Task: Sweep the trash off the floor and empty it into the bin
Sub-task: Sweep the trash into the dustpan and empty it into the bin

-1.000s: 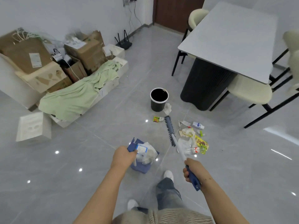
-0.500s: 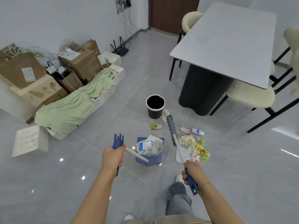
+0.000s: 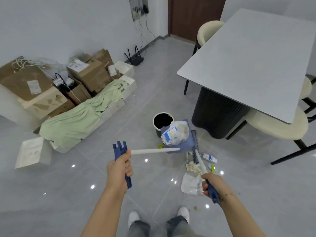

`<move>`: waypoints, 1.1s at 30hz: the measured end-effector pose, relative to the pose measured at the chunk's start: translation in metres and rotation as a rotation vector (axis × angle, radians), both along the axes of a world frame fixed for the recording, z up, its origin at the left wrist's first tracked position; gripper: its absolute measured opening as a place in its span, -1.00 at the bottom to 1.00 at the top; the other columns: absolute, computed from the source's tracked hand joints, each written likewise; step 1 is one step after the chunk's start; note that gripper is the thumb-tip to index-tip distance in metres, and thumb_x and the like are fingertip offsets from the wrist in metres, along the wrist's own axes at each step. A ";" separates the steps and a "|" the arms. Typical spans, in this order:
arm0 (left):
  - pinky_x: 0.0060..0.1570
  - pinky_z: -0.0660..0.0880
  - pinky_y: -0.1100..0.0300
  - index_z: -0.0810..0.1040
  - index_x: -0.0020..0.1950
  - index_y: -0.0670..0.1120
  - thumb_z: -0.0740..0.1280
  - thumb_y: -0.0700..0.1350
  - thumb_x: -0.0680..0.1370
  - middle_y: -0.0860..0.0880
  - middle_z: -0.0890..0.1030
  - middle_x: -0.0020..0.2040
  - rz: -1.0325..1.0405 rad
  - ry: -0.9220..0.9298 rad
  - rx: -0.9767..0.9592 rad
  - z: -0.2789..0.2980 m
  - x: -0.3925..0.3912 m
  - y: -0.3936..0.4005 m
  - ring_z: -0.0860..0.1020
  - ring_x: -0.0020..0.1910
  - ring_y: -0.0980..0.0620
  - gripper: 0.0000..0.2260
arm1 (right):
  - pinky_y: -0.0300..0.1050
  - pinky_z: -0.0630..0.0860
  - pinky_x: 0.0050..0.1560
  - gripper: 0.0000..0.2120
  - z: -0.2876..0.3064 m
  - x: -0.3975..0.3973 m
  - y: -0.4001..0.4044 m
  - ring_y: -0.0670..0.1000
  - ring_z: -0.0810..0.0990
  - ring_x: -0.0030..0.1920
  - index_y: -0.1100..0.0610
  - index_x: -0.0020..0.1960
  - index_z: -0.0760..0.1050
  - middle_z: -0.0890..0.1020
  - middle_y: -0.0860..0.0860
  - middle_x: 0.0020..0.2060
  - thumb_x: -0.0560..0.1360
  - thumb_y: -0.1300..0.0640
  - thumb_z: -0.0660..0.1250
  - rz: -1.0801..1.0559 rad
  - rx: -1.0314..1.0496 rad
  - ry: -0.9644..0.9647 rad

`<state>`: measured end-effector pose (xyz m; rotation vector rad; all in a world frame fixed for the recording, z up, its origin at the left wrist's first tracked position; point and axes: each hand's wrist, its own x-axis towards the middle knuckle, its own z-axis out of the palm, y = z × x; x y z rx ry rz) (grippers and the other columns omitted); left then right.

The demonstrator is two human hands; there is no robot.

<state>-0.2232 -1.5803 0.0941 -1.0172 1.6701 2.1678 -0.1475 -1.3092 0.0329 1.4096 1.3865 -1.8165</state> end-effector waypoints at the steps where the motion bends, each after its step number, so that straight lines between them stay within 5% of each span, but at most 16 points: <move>1: -0.67 0.13 0.35 0.49 -0.15 -0.17 0.37 -0.12 0.54 0.11 0.23 -0.59 0.027 0.005 0.037 0.001 -0.005 0.003 0.17 -0.65 0.20 -0.85 | -0.35 0.21 -0.65 -0.88 0.001 -0.004 0.000 -0.08 0.25 -0.72 0.20 -0.15 0.33 0.32 0.03 -0.64 0.58 0.27 0.15 0.005 0.010 -0.006; 11: -0.71 0.16 0.36 0.41 -0.19 -0.12 0.24 -0.12 0.60 0.10 0.25 -0.63 0.303 -0.083 0.517 -0.019 -0.076 -0.001 0.19 -0.71 0.19 -0.82 | -0.39 0.22 -0.67 -0.92 0.019 -0.052 -0.016 -0.11 0.31 -0.71 0.21 -0.09 0.35 0.37 0.02 -0.63 0.57 0.30 0.13 -0.080 -0.040 0.019; 17: -0.62 0.11 0.36 0.13 -0.40 -0.02 0.09 -0.17 0.63 0.06 0.15 -0.69 0.496 -0.255 0.798 -0.061 -0.099 -0.017 0.14 -0.75 0.11 -0.61 | -0.36 0.23 -0.65 -0.95 0.021 -0.079 -0.052 -0.12 0.30 -0.68 0.20 -0.03 0.36 0.37 0.01 -0.57 0.57 0.28 0.13 -0.047 -0.027 0.026; 22: -0.46 0.11 0.33 0.10 -0.40 -0.01 0.04 -0.18 0.60 0.05 0.16 -0.68 0.534 -0.347 0.862 -0.096 -0.093 -0.032 0.15 -0.72 0.10 -0.64 | -0.34 0.25 -0.64 -0.93 0.018 -0.079 -0.070 -0.10 0.31 -0.66 0.13 -0.02 0.35 0.37 0.03 -0.52 0.56 0.26 0.15 -0.012 -0.007 -0.006; 33: -0.72 0.05 0.34 0.22 -0.30 -0.04 0.04 -0.18 0.61 0.00 0.14 -0.65 0.575 -0.375 1.035 -0.111 -0.087 -0.054 0.15 -0.74 0.05 -0.73 | -0.34 0.28 -0.64 -0.92 0.014 -0.075 -0.084 -0.11 0.33 -0.67 0.20 -0.12 0.36 0.41 0.05 -0.53 0.56 0.27 0.18 -0.013 -0.034 -0.065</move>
